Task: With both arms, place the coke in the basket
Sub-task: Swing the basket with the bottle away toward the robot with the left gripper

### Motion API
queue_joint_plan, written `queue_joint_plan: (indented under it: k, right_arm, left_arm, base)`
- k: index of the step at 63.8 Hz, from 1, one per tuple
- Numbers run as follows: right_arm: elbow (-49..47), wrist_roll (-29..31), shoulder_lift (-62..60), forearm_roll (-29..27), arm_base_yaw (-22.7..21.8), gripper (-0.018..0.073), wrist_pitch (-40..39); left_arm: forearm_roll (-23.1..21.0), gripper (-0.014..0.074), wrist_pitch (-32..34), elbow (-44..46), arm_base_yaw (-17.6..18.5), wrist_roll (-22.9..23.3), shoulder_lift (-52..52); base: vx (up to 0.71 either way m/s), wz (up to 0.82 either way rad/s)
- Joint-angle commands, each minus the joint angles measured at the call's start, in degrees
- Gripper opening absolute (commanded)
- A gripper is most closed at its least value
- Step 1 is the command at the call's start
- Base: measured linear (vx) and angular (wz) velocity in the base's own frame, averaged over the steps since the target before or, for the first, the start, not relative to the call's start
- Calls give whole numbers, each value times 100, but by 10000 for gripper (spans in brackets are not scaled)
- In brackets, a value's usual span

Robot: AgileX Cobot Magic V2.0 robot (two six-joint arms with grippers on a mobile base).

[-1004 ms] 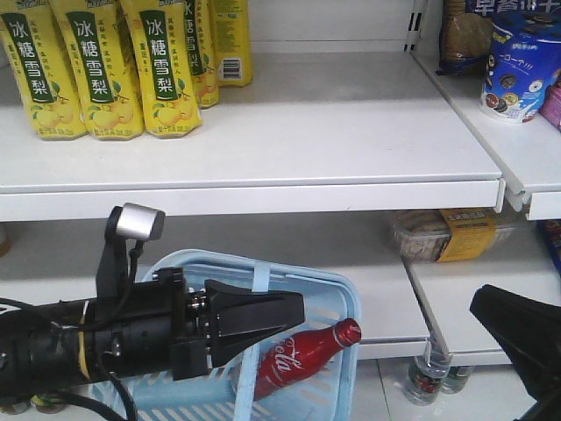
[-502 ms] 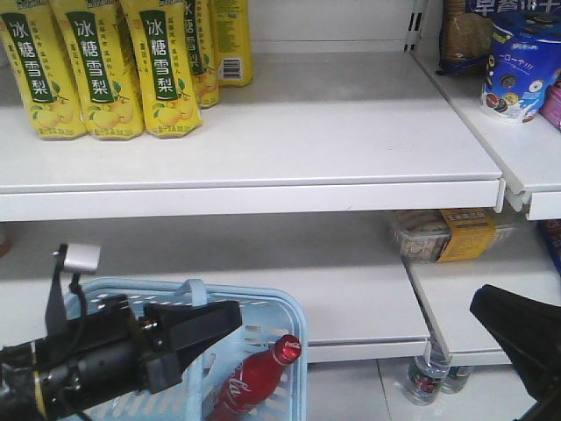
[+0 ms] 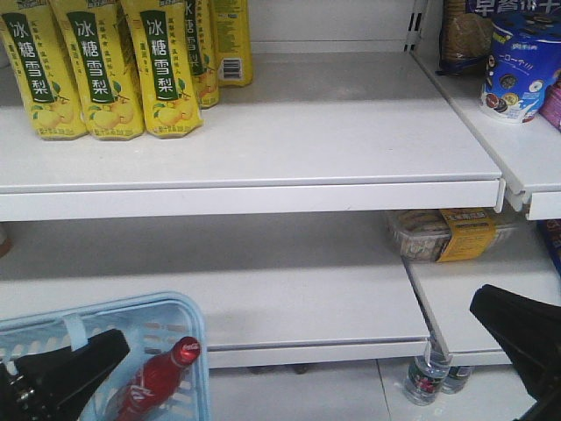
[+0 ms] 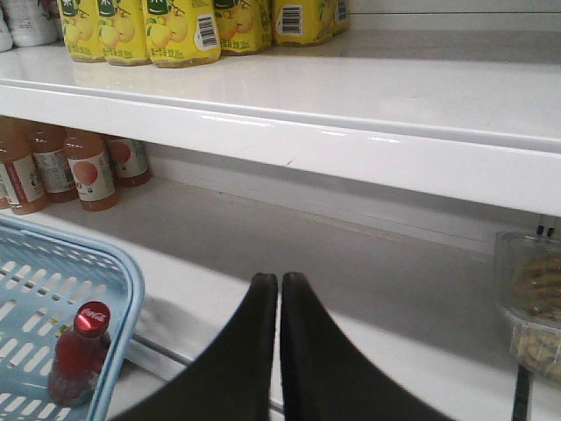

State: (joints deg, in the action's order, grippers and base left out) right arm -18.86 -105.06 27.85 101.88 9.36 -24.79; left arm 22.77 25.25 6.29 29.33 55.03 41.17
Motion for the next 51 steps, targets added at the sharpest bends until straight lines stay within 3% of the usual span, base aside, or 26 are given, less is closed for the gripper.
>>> queue_joint_plan:
  k: [1, 22, 31, 38, 51]
  right_arm:
    - [-159, -1, 19, 94, -20, -5, 137]
    - [-159, -1, 19, 94, -20, -5, 137]
    - [-159, -1, 19, 94, -20, -5, 137]
    - [-159, -1, 19, 94, -20, -5, 137]
    - [-159, -1, 19, 94, -20, -5, 137]
  left_arm:
    - [-563, -6, 140, -13, 8, -613, -448]
    - [-1849, -6, -1319, -148, 8, -2799, -1410]
    - [-1954, -6, -1841, -148, 8, -3930, -1793]
    - [-1996, -6, -1868, -148, 8, -4244, -2071]
    - [-1984, -6, -1851, -196, -7, -4257, -2505]
  base:
    - [0, 0]
    - [0, 0]
    - [0, 0]
    - [0, 0]
    - [0, 0]
